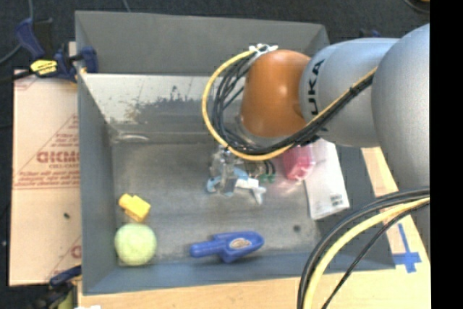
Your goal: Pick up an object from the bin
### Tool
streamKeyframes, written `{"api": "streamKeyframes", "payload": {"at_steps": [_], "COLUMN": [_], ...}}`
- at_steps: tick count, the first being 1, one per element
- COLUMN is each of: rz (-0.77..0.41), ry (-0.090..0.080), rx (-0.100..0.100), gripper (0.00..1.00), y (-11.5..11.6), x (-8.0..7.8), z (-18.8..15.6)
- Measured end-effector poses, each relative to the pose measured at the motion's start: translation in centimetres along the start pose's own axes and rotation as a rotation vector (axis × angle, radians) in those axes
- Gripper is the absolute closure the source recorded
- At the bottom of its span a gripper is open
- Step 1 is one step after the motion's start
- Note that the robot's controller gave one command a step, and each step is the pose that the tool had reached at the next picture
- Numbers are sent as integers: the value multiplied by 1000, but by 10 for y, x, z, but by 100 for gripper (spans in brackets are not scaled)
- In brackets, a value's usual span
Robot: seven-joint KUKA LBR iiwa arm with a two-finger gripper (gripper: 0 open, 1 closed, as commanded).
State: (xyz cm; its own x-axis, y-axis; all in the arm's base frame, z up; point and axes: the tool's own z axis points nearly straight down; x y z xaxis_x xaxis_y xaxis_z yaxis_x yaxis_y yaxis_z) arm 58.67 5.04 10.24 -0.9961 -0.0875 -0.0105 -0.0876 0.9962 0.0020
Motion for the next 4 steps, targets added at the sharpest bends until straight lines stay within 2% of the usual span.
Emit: {"api": "streamKeyframes", "payload": {"at_steps": [2, 3, 4], "rz": [2, -188, -131], "ry": [-1, -12, -6], "rx": [0, 4, 0], "gripper": [100, 100, 100], "y": [-1, -21, -71], "x": [-1, 5, 4], "z": [0, 17, 5]}}
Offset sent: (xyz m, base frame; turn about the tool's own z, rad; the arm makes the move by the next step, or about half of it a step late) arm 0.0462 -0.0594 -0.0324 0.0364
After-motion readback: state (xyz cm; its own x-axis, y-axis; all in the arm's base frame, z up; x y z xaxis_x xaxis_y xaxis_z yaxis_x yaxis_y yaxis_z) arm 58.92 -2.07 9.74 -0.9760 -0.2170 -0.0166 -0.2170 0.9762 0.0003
